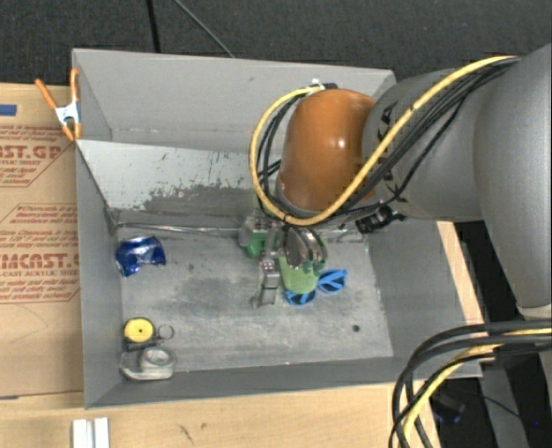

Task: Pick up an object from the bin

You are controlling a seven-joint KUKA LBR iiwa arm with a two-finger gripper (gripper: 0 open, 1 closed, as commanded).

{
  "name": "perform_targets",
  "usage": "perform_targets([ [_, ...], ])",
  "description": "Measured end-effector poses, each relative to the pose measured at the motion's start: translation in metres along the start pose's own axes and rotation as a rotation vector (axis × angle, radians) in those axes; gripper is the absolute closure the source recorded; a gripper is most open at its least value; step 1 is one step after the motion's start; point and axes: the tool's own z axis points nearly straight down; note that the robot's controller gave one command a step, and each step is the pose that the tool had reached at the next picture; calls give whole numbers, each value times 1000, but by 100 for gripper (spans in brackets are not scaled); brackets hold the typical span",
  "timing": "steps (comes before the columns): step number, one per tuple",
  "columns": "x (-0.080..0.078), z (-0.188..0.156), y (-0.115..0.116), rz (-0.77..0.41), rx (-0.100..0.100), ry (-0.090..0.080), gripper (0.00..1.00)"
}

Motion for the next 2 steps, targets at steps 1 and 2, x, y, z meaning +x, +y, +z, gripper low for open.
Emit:
perform_targets([
  [1, 42, 40, 56, -84, 0, 6, 0],
  [2, 39, 38, 53, -79, 1, 1, 100],
])
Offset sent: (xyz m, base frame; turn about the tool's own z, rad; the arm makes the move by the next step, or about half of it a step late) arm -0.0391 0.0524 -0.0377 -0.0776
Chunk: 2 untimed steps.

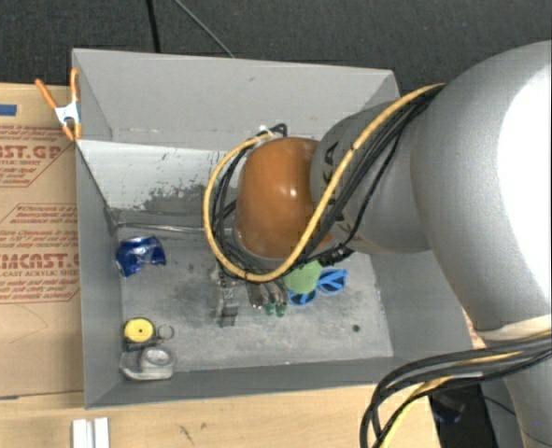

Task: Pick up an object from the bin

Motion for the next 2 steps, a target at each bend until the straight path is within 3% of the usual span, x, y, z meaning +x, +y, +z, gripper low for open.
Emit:
perform_targets([
  [1, 0, 0, 0, 0, 0, 0, 0],
  [2, 3, 31, 58, 38, -2, 3, 0],
])
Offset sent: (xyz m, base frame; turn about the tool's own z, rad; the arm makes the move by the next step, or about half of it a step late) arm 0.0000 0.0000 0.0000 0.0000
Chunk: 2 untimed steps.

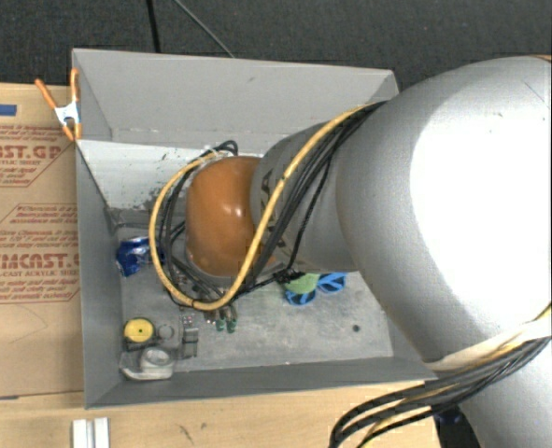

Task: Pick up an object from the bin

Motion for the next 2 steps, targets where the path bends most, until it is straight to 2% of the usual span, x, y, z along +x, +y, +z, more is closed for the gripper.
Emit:
perform_targets([
  [1, 7, 9, 45, -297, 2, -4, 0],
  [2, 6, 9, 44, -294, 3, -4, 100],
])
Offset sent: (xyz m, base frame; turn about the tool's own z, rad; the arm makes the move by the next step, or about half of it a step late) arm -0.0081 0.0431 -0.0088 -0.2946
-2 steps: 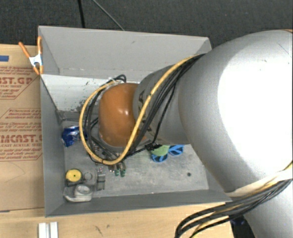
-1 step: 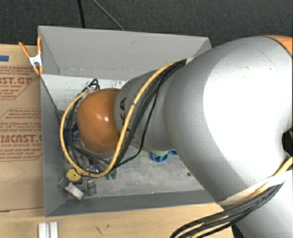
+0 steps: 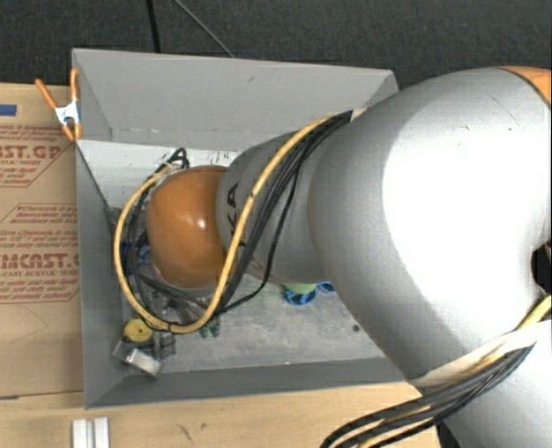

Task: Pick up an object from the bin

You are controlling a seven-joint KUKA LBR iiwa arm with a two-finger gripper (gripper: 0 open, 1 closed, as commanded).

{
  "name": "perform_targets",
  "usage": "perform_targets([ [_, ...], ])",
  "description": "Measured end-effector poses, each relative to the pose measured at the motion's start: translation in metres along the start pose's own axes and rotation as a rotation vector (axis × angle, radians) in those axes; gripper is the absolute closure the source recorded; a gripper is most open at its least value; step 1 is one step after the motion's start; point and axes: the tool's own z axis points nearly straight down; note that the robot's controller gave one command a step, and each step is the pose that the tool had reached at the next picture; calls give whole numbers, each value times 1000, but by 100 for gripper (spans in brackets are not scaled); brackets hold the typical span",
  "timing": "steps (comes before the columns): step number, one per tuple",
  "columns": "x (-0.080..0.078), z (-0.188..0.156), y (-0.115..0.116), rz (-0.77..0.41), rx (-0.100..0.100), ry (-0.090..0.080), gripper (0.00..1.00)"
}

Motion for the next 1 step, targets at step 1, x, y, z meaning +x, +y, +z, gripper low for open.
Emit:
perform_targets([
  [1, -26, -171, -8, 35, 0, -9, 100],
])
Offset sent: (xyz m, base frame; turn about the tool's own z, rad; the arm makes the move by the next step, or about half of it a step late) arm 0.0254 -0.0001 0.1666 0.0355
